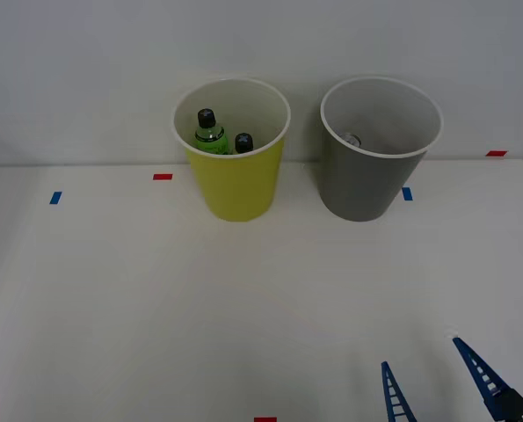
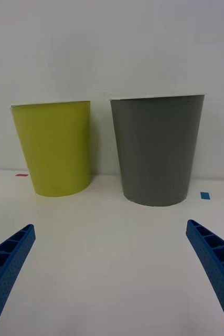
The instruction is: Put cans in the gray bin, plastic bottles in the light green bin
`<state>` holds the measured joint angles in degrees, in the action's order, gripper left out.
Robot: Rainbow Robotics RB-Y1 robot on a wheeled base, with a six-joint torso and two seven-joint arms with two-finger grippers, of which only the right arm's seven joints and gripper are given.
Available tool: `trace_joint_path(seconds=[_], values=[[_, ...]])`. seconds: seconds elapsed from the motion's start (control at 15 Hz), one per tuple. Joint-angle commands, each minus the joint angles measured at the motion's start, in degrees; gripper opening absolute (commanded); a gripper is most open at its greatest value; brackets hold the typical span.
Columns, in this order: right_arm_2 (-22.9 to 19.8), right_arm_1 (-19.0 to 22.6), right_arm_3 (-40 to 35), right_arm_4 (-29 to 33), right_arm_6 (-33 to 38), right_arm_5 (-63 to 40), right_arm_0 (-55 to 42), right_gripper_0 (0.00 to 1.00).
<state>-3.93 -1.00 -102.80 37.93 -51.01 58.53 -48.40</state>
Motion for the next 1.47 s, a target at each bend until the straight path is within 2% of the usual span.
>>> trace_joint_path(seconds=[0.07, 0.4, 0.6, 0.67, 0.73, 0.8, 0.87, 1.2, 1.33, 1.4, 1.47], values=[[-0.11, 0.04, -0.03, -0.58, -0.76, 0.00, -1.61, 1.00], [-0.20, 0.04, -0.03, -5.50, -3.13, -0.09, -2.31, 1.00], [1.30, 0.21, 0.59, -11.04, -4.63, 0.00, -4.33, 1.00], [2.26, 0.21, 3.57, -14.82, -6.30, 1.23, -4.33, 1.00], [3.76, 0.12, 8.94, -21.59, -13.24, 4.57, -3.63, 1.00], [4.37, 0.12, 12.36, -24.84, -18.78, 6.94, -2.66, 1.00], [4.37, 0.04, 14.12, -25.98, -21.24, 8.61, -1.78, 1.00], [2.97, 0.04, 12.63, -26.60, -23.00, 9.23, -1.52, 1.00], [2.17, 0.04, 11.66, -25.01, -21.94, 9.32, -1.52, 1.00], [1.30, 0.04, 10.87, -23.87, -20.62, 9.23, -1.52, 1.00], [0.06, 0.04, 10.25, -21.94, -16.32, 9.23, -1.52, 1.00]])
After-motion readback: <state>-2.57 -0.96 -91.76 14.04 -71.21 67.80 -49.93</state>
